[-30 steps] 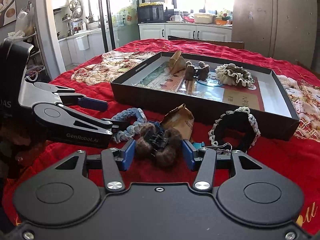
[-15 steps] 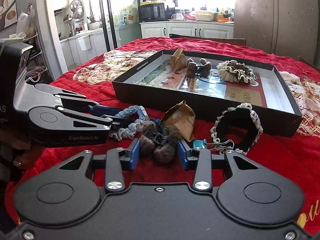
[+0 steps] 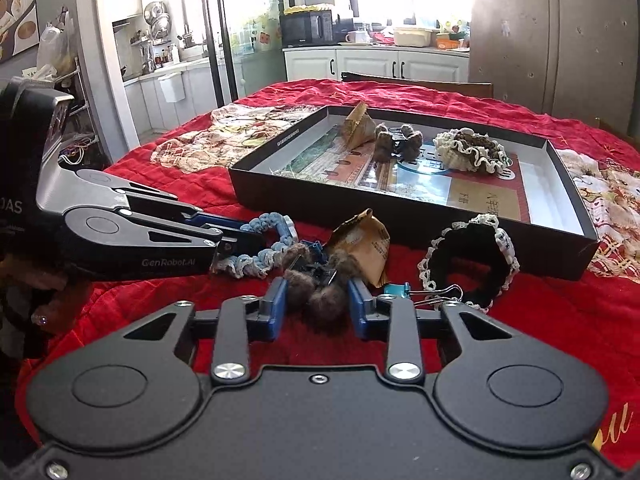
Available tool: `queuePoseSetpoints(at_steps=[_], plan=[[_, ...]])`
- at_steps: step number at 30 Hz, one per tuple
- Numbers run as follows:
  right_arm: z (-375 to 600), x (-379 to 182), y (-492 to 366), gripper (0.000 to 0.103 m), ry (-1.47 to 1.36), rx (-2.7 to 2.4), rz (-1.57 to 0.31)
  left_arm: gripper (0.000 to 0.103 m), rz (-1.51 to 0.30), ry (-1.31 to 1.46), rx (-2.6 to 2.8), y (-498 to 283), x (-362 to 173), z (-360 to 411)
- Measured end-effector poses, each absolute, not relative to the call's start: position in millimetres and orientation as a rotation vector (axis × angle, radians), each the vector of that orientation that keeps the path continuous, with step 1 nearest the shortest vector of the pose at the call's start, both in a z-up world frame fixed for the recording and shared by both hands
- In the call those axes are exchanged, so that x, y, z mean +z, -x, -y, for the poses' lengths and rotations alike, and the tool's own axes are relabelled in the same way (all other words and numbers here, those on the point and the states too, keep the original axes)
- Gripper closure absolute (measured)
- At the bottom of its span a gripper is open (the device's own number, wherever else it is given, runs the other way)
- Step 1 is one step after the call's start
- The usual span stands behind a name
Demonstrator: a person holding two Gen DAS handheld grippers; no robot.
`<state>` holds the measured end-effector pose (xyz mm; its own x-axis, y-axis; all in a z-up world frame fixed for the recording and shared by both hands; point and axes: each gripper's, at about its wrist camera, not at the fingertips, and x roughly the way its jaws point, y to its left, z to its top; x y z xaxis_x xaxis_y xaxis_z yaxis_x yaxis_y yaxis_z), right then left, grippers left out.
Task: Organize objects
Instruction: 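Grasp the blue knitted scrunchie with the left tool while the right tool grasps a brown fuzzy claw clip, then lift the blue scrunchie and brown claw clip and carry both over the black box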
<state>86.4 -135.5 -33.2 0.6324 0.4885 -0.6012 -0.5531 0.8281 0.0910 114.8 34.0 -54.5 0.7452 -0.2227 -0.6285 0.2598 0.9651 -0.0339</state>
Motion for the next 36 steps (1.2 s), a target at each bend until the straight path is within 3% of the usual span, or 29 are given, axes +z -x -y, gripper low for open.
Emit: queuePoseSetpoints(at_steps=[13, 26, 29, 30, 36], plan=[[145.1, -22.2, -79.7, 0.088, 0.081, 0.608, -0.636, 0.089, -0.636, -0.063, -0.272, -101.4, -37.8, -36.5], [155.7, -12.3, -73.6, 0.094, 0.073, 0.603, -0.6, 0.089, -0.591, -0.069, -0.291, -90.7, -20.2, -33.2], [158.6, -7.1, -71.9, 0.097, 0.066, 0.605, -0.587, 0.089, -0.577, -0.071, -0.292, -90.6, -15.4, -32.4], [159.6, -5.8, -71.3, 0.102, 0.062, 0.606, -0.582, 0.089, -0.574, -0.071, -0.291, -90.6, -13.9, -31.7], [162.6, -0.6, -68.3, 0.102, 0.071, 0.611, -0.573, 0.089, -0.558, -0.072, -0.296, -90.9, -7.6, -30.4]])
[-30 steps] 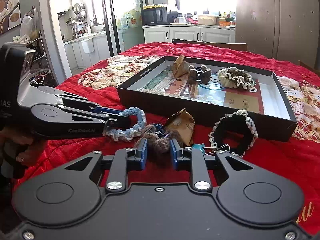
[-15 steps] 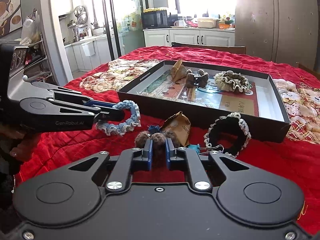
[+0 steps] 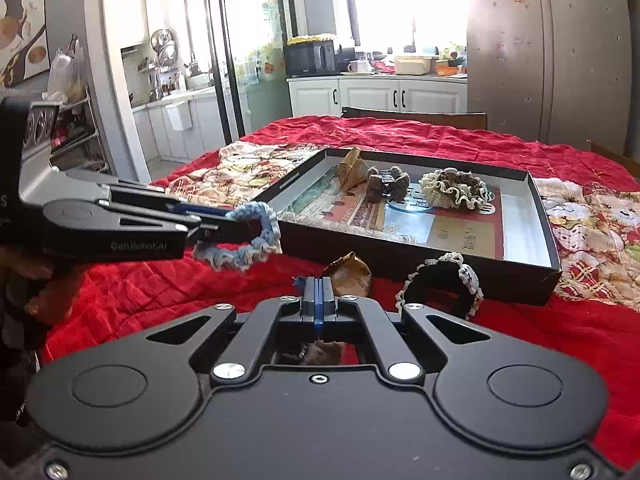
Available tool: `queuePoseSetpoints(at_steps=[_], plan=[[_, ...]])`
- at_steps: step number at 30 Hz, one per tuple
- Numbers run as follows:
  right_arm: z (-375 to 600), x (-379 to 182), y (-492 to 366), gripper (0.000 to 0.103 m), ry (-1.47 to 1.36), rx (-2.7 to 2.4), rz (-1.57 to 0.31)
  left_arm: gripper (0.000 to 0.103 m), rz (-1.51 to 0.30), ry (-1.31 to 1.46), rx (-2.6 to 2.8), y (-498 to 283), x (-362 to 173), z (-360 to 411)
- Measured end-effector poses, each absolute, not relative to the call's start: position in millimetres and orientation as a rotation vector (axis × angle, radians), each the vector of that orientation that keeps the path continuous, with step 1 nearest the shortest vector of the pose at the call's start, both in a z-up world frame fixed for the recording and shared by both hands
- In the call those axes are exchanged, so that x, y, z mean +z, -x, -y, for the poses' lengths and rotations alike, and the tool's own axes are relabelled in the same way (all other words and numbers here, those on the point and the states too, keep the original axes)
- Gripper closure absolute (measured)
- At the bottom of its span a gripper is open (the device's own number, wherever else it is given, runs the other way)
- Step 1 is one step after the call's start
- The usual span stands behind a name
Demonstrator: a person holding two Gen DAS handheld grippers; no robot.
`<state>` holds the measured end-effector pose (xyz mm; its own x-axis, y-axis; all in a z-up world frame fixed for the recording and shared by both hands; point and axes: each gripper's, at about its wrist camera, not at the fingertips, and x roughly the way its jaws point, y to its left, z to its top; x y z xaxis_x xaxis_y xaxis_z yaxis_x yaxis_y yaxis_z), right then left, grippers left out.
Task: Organize objects
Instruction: 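Lift the blue scrunchie and brown claw clip and carry both over the black box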
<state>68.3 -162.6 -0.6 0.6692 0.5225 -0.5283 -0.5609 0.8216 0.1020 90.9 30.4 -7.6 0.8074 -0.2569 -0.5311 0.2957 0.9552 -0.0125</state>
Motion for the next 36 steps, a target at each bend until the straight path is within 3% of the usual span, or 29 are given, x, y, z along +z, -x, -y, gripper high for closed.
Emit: queuePoseSetpoints(at_steps=[3, 5, 6, 7, 12, 14, 16, 20, 36], plan=[[163.5, -3.6, -68.1, 0.093, 0.071, 0.623, -0.591, 0.089, -0.561, -0.071, -0.295, -91.1, -7.8, -30.5], [164.5, -5.9, -68.4, 0.081, 0.055, 0.627, -0.601, 0.088, -0.565, -0.07, -0.291, -91.1, -8.3, -31.0], [164.3, -6.8, -68.5, 0.064, 0.049, 0.632, -0.61, 0.088, -0.567, -0.068, -0.29, -91.3, -8.4, -31.2], [163.8, -7.8, -67.7, 0.055, 0.043, 0.635, -0.608, 0.088, -0.569, -0.066, -0.291, -91.4, -8.4, -31.4], [150.5, -16.3, -64.3, 0.043, 0.108, 0.651, -0.614, 0.088, -0.569, -0.066, -0.293, -91.4, -9.3, -32.1], [146.2, -22.2, -66.3, 0.044, 0.121, 0.644, -0.63, 0.088, -0.57, -0.067, -0.296, -91.1, -9.9, -31.8], [144.0, -28.0, -69.7, 0.055, 0.125, 0.639, -0.652, 0.088, -0.572, -0.069, -0.297, -90.9, -10.6, -31.2], [145.1, -33.4, -74.3, 0.067, 0.111, 0.639, -0.672, 0.088, -0.571, -0.068, -0.296, -91.0, -10.7, -31.0], [157.4, 23.0, -108.7, 0.069, 0.08, 0.591, -0.529, 0.088, -0.538, -0.054, -0.27, -130.3, 6.7, -29.3]])
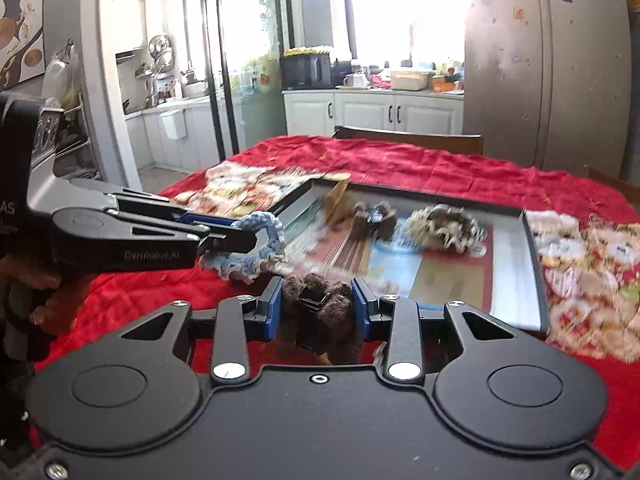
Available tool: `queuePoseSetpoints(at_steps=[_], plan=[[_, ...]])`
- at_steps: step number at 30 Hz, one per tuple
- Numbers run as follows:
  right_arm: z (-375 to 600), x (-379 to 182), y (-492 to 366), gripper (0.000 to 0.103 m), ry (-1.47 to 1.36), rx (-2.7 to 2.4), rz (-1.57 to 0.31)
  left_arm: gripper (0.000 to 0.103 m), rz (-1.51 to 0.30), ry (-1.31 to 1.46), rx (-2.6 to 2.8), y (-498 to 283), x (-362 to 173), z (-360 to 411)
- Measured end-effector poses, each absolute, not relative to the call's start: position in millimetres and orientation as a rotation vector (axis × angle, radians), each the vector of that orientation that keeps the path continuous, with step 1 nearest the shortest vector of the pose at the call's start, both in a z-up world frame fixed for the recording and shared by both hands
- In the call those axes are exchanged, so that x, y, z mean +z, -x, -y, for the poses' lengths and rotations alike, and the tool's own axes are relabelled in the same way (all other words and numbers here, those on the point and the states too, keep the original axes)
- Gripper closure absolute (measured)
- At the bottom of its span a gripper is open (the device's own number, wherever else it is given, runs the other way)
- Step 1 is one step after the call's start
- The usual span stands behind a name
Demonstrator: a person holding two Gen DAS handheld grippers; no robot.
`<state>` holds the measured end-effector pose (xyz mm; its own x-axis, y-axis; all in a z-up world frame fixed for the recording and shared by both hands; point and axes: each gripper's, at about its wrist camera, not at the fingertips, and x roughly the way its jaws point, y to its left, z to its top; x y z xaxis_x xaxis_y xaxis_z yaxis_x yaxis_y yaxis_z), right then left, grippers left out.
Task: Organize objects
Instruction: 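Lift the blue scrunchie and brown claw clip and carry both over the black box, then lower the blue scrunchie and claw clip into the box with both tools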
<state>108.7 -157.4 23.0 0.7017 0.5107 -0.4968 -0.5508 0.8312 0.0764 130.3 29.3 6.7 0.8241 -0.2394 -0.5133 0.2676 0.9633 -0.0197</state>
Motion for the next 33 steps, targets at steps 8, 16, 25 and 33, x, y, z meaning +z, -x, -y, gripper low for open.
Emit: queuePoseSetpoints(at_steps=[8, 16, 25, 33], plan=[[147.2, 29.7, -163.9, 0.069, 0.07, 0.524, -0.522, 0.088, -0.535, -0.016, -0.212, -171.2, 14.8, -31.8], [137.9, 24.1, -214.3, 0.069, 0.041, 0.476, -0.544, 0.088, -0.551, -0.008, -0.15, -206.3, 8.1, -31.8], [131.3, 4.1, -238.6, 0.069, 0.034, 0.448, -0.566, 0.088, -0.584, 0.023, -0.121, -230.5, -4.9, -36.6], [133.2, -14.1, -256.7, 0.069, 0.022, 0.431, -0.581, 0.088, -0.599, 0.03, -0.107, -241.9, -15.7, -35.6]])
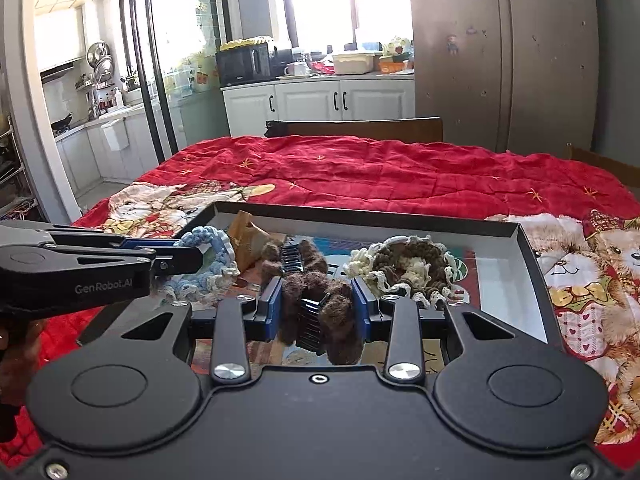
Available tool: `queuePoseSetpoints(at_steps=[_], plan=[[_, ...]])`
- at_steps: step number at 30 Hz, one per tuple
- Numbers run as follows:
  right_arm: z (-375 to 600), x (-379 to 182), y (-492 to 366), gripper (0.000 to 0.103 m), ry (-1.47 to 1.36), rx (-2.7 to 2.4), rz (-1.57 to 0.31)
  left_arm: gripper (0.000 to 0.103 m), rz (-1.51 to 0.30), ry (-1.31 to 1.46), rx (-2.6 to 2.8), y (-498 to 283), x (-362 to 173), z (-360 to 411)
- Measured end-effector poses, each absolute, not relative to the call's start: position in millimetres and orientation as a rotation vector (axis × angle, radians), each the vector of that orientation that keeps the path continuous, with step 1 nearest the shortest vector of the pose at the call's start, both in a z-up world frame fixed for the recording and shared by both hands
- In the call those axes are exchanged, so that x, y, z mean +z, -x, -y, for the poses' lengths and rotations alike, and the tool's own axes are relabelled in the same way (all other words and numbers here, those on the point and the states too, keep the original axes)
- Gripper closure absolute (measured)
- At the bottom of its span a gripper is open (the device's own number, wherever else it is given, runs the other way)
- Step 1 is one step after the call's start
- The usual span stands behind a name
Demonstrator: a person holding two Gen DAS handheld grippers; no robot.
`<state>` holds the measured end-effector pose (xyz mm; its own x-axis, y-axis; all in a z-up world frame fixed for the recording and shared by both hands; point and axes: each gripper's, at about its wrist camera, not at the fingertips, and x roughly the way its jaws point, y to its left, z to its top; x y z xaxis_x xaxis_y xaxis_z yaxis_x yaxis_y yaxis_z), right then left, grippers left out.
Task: Organize objects
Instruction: 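Lower the blue scrunchie and claw clip into the box with both tools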
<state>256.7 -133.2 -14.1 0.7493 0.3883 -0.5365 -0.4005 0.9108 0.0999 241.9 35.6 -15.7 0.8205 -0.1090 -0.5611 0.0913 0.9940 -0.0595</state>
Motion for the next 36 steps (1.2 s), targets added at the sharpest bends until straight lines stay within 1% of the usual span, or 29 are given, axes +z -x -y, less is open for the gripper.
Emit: queuePoseSetpoints(at_steps=[14, 36], plan=[[127.0, -32.4, -272.2, 0.069, 0.021, 0.415, -0.601, 0.087, -0.631, 0.022, -0.097, -251.7, -35.1, -33.2], [124.4, -36.1, -276.3, 0.067, 0.024, 0.408, -0.605, 0.086, -0.654, 0.002, -0.085, -255.0, -44.2, -30.3]])
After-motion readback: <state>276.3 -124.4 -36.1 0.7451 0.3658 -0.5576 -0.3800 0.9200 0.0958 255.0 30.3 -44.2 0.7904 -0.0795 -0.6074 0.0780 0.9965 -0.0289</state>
